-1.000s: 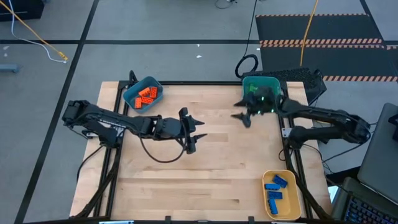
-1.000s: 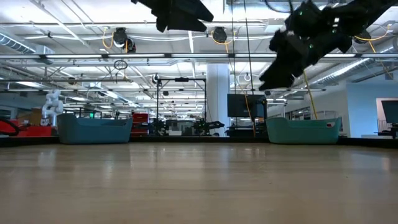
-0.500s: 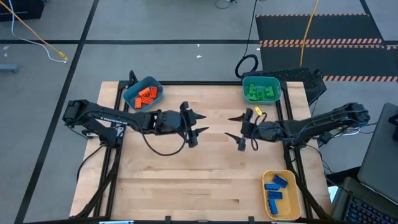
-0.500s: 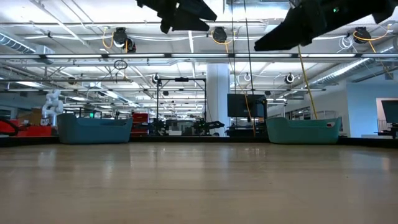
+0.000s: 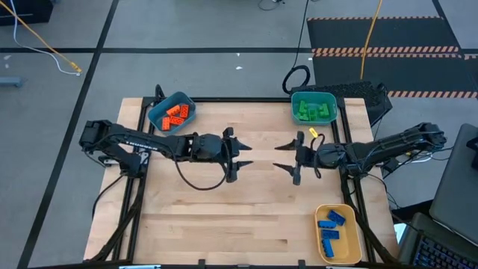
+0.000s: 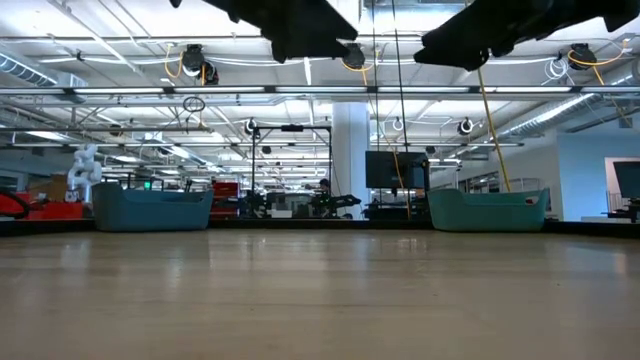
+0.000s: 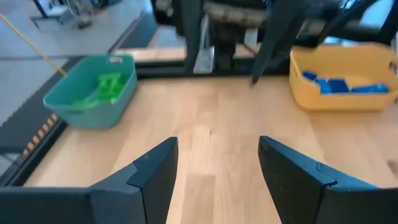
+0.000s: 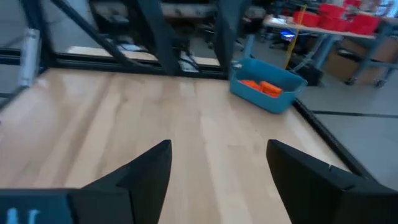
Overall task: Sort & place blocks by color
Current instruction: Return to Home Position
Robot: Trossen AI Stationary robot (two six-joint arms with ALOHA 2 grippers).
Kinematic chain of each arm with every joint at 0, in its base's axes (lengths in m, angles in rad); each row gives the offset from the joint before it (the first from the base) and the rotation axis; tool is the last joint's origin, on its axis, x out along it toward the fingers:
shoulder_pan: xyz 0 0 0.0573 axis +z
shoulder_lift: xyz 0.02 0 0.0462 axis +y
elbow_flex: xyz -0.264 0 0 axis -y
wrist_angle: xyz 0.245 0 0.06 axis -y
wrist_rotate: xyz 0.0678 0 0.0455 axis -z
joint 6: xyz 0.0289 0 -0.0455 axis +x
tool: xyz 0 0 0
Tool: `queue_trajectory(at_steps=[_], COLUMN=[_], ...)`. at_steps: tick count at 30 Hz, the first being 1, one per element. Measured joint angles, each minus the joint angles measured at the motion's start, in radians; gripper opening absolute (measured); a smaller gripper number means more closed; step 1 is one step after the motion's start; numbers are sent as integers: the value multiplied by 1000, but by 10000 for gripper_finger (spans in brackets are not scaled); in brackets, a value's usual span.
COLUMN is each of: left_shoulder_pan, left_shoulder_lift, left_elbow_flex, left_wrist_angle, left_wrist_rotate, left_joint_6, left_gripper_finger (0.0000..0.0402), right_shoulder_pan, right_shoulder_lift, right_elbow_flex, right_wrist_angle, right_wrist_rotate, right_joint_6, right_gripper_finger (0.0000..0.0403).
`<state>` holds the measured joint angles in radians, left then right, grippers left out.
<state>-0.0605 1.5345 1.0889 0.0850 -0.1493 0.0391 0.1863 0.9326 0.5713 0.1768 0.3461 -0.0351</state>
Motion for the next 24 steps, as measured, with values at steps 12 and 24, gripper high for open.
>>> queue_trajectory(at_steps=[12, 24], left_shoulder_pan=[36, 167], left_shoulder_lift=[0, -129], left_elbow_flex=[-32, -340], left_wrist_angle=[-26, 301], left_wrist_rotate=[0, 123], left_joint_6=[-16, -76], left_gripper_finger=[225, 225], right_shoulder_pan=[19, 18], right_shoulder_lift=[-29, -27], right_elbow_flex=[0, 0], right_wrist_angle=[-1, -25], right_wrist_rotate=[-10, -9], right_joint_6=[15, 14], right_gripper_finger=[224, 224])
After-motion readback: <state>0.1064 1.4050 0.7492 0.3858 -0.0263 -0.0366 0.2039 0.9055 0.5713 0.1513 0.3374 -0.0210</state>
